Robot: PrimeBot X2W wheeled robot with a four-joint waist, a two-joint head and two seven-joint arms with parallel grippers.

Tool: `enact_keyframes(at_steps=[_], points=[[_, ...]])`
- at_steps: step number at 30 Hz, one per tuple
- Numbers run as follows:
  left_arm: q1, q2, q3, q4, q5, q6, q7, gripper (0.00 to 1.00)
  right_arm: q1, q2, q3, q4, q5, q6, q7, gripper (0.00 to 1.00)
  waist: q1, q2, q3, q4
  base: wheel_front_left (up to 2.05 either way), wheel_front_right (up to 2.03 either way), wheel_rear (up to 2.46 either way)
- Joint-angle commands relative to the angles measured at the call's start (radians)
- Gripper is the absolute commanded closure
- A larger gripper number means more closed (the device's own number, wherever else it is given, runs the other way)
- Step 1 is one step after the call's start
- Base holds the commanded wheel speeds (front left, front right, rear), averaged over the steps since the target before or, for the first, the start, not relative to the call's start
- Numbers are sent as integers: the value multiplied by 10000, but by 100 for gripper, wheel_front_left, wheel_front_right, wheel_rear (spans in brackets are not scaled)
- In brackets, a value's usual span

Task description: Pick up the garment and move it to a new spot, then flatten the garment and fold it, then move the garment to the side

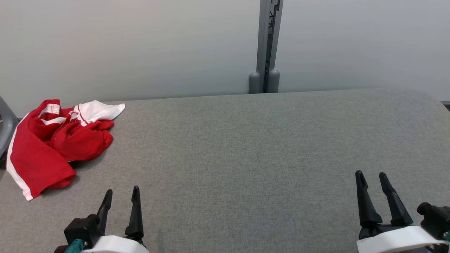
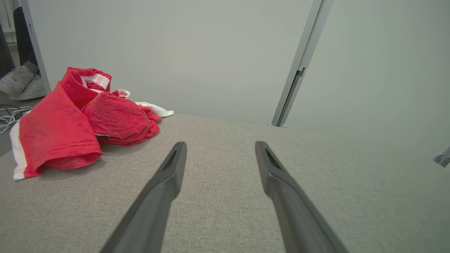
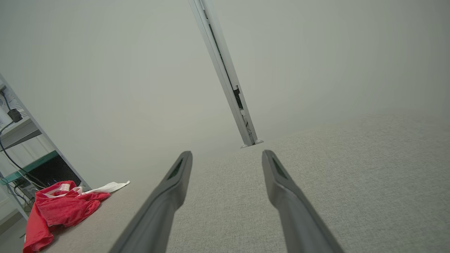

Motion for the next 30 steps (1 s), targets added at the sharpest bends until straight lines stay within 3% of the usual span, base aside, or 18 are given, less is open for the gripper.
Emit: enact_keyframes(at_steps=[1,30], points=[[-57,82,29,-15,230,45,-85,0,0,-93,12,-77,-200,43,-126,0,0,-1,2,-1,0,0,0],[-79,38,82,478,2210,242,-613,0,89,-121,261,153,-2228,39,-667,0,0,-1,-24,88,0,0,0]])
